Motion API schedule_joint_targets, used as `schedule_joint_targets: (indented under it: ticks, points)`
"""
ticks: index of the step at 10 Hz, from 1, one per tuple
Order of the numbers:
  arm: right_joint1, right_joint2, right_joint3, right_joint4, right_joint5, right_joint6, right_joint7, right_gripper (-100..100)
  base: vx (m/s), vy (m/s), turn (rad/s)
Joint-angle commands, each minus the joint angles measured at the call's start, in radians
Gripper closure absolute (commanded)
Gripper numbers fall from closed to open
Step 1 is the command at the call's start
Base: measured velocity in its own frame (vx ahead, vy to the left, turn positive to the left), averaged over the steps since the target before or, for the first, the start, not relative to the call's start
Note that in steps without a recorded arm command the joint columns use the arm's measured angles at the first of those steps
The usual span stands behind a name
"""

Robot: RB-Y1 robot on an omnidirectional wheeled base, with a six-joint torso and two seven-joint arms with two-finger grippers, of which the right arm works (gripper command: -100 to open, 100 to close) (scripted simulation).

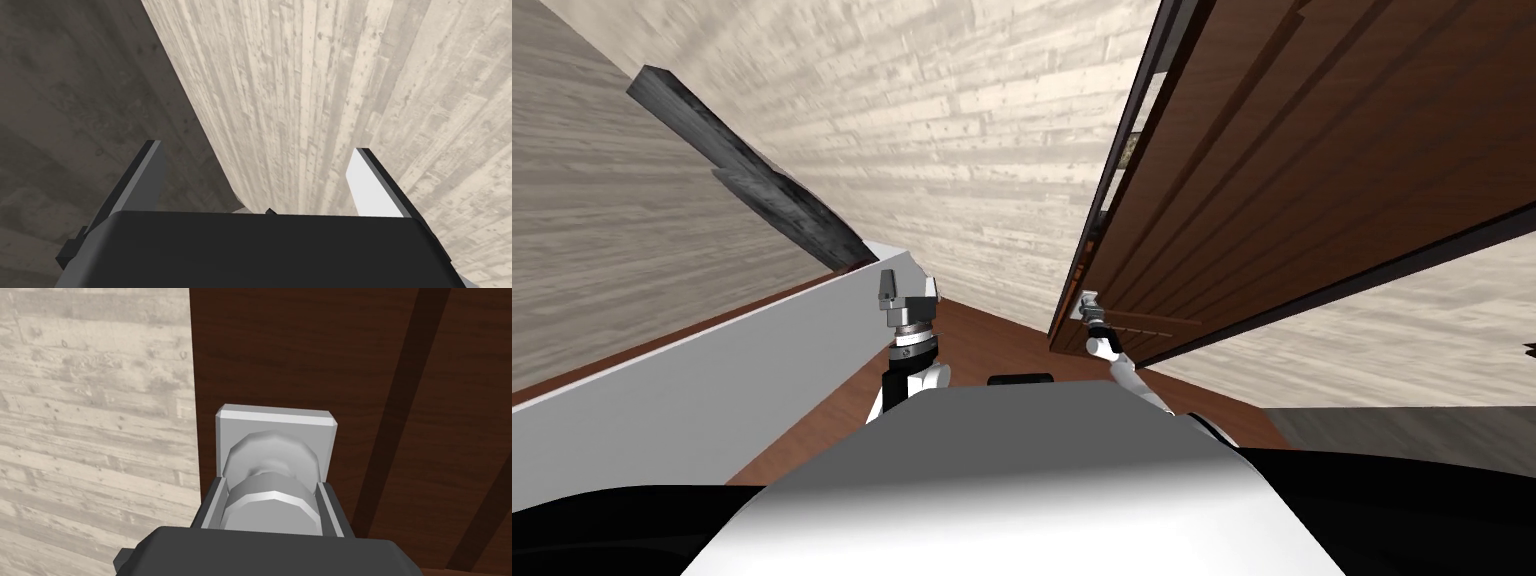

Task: Pull the door open

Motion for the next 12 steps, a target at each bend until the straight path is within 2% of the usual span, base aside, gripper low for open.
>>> schedule_joint_targets:
  ticks: [1, 2, 6, 7, 8, 9, 12]
  points:
    - [0.013, -0.016, 0.023, -0.007, -0.001, -0.003, -0.024, 100, -0.234, -0.075, 0.141]
    - [0.022, -0.035, 0.040, -0.018, -0.003, -0.008, -0.045, 100, -0.259, -0.116, 0.202]
    - [0.049, -0.088, 0.089, -0.049, -0.009, -0.019, -0.106, 100, -0.236, -0.071, 0.156]
    - [0.046, -0.081, 0.080, -0.042, -0.008, -0.015, -0.093, 100, -0.107, -0.032, 0.041]
    - [0.057, -0.101, 0.104, -0.052, -0.006, -0.024, -0.116, 100, -0.194, -0.039, 0.127]
    - [0.059, -0.106, 0.109, -0.055, -0.006, -0.027, -0.121, 100, -0.253, -0.092, 0.132]
    - [0.077, -0.150, 0.153, -0.079, -0.002, -0.049, -0.163, 100, -0.250, -0.114, 0.164]
